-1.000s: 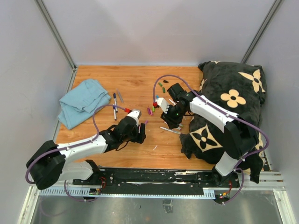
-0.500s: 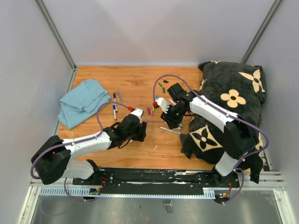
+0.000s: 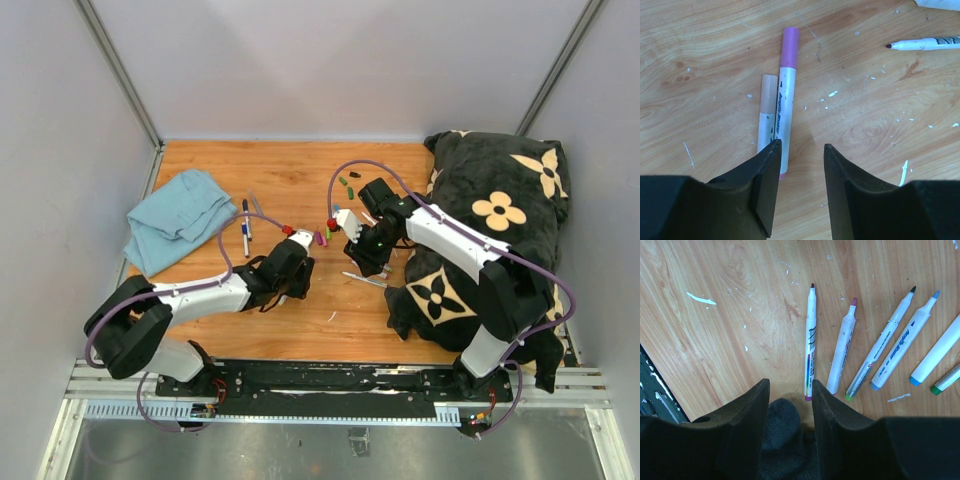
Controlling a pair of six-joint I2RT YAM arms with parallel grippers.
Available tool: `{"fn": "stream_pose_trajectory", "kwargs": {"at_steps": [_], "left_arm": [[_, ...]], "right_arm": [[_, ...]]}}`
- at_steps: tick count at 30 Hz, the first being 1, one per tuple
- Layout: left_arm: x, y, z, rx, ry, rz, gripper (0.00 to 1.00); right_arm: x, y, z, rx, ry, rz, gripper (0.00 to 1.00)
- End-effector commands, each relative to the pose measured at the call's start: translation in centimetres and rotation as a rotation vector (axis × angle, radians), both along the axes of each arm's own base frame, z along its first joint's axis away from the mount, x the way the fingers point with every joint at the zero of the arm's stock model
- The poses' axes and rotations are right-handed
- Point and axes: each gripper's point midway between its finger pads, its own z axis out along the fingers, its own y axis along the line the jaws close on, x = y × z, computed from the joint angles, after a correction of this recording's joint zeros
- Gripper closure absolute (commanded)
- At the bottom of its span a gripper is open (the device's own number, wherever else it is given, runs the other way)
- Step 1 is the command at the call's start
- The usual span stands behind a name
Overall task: Open the pen caps
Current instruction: Pick up the pen from the center of the board.
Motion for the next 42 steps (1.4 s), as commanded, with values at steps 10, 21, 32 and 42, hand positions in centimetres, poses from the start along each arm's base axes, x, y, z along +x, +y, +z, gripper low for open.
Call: {"fn": "stream_pose_trajectory", "kwargs": {"at_steps": [10,21,32,42], "left_arm": [[1.2,0.0,-0.6,0.042,-0.002,0.008,0.67],[-0.1,-0.5,-0.9,0.015,0.043,-0.035,0.74],[-2.9,-1.1,-0.7,-0.036,0.085,-0.077,0.76],[-2.5,-0.7,-0.5,-0.011,0.074,-0.046,0.74]], "right_arm": [[-0.6,0.6,0.2,0.013,0.013,0.038,0.6],[-0.6,0.6,0.1,0.011,0.016,0.039,0.6],[-0.6,0.6,0.1,0.012,0.017,0.039,0.6],[-0.5,0.6,0.1,0.016,0.022,0.036,0.6]]}}
